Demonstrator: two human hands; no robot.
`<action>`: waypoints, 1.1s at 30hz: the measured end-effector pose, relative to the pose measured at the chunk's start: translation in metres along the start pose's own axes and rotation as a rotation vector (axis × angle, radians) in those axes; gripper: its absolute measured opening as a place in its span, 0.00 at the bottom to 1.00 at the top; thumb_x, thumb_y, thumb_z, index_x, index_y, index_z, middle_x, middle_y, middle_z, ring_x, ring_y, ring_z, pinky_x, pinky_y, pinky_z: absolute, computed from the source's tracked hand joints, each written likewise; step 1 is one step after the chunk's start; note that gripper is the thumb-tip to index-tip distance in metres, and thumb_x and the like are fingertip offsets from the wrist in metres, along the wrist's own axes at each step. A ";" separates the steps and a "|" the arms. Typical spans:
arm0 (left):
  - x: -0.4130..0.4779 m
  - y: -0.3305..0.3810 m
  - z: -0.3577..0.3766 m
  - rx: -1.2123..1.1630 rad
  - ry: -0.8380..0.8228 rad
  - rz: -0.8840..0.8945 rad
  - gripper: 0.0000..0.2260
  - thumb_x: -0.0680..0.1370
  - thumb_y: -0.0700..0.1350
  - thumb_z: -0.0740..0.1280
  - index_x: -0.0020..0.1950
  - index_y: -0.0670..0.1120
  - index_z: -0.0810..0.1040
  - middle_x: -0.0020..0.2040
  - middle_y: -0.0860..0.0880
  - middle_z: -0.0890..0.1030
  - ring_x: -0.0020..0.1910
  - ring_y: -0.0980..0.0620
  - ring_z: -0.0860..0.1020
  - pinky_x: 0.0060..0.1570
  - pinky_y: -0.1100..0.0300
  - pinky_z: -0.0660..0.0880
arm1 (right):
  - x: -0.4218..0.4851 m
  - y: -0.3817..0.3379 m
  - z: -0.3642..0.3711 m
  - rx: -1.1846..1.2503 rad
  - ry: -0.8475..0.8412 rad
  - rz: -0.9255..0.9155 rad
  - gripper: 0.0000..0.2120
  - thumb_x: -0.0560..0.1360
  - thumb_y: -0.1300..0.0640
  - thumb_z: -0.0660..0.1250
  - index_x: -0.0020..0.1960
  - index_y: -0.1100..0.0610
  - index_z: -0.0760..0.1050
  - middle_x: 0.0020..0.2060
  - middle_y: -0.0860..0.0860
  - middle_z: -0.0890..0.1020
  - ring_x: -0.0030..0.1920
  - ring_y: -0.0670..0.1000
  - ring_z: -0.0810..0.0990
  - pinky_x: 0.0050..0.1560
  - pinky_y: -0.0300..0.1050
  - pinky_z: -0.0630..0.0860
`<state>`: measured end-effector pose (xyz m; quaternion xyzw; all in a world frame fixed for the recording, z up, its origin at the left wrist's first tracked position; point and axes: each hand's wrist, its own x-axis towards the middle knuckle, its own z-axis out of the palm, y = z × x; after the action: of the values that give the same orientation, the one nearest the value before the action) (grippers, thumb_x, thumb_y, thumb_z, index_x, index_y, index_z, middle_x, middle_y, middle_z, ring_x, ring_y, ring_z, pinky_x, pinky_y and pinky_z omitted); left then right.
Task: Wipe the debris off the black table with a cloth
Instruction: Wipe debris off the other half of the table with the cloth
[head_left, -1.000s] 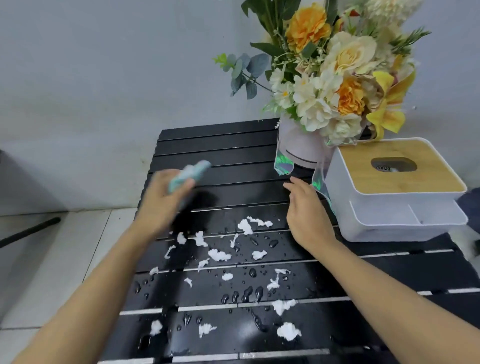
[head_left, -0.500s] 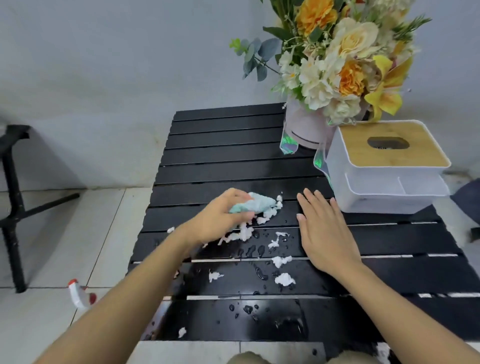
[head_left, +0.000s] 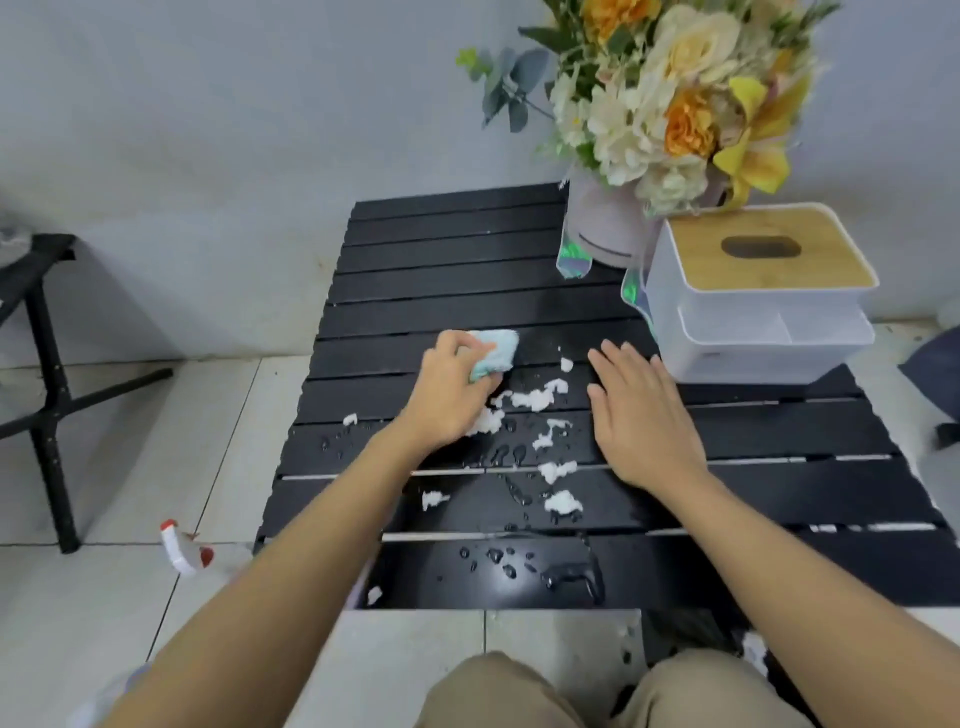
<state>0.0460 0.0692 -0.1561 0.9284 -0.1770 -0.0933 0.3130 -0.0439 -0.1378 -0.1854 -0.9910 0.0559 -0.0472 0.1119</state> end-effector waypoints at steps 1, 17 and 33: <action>-0.006 0.002 -0.013 -0.206 -0.078 -0.050 0.13 0.78 0.46 0.66 0.61 0.43 0.77 0.60 0.47 0.73 0.51 0.49 0.74 0.50 0.61 0.72 | 0.000 0.000 -0.001 0.009 -0.002 -0.004 0.23 0.84 0.52 0.48 0.77 0.57 0.60 0.76 0.52 0.62 0.77 0.53 0.57 0.77 0.51 0.49; -0.062 0.016 0.008 -0.212 0.080 -0.054 0.09 0.78 0.51 0.62 0.46 0.47 0.77 0.51 0.46 0.73 0.46 0.43 0.75 0.46 0.52 0.76 | 0.001 0.002 -0.001 0.136 -0.001 -0.002 0.21 0.84 0.55 0.52 0.75 0.58 0.64 0.75 0.54 0.64 0.77 0.54 0.57 0.78 0.51 0.47; -0.132 0.030 0.052 0.166 0.474 -0.432 0.17 0.75 0.40 0.66 0.63 0.42 0.73 0.63 0.42 0.69 0.55 0.42 0.67 0.53 0.51 0.68 | -0.073 0.031 -0.006 0.042 0.032 -0.023 0.24 0.81 0.54 0.46 0.73 0.57 0.66 0.73 0.53 0.68 0.76 0.53 0.61 0.77 0.51 0.50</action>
<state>-0.0983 0.0700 -0.1699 0.9627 0.0949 0.0757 0.2417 -0.1196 -0.1606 -0.1926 -0.9881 0.0453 -0.0655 0.1314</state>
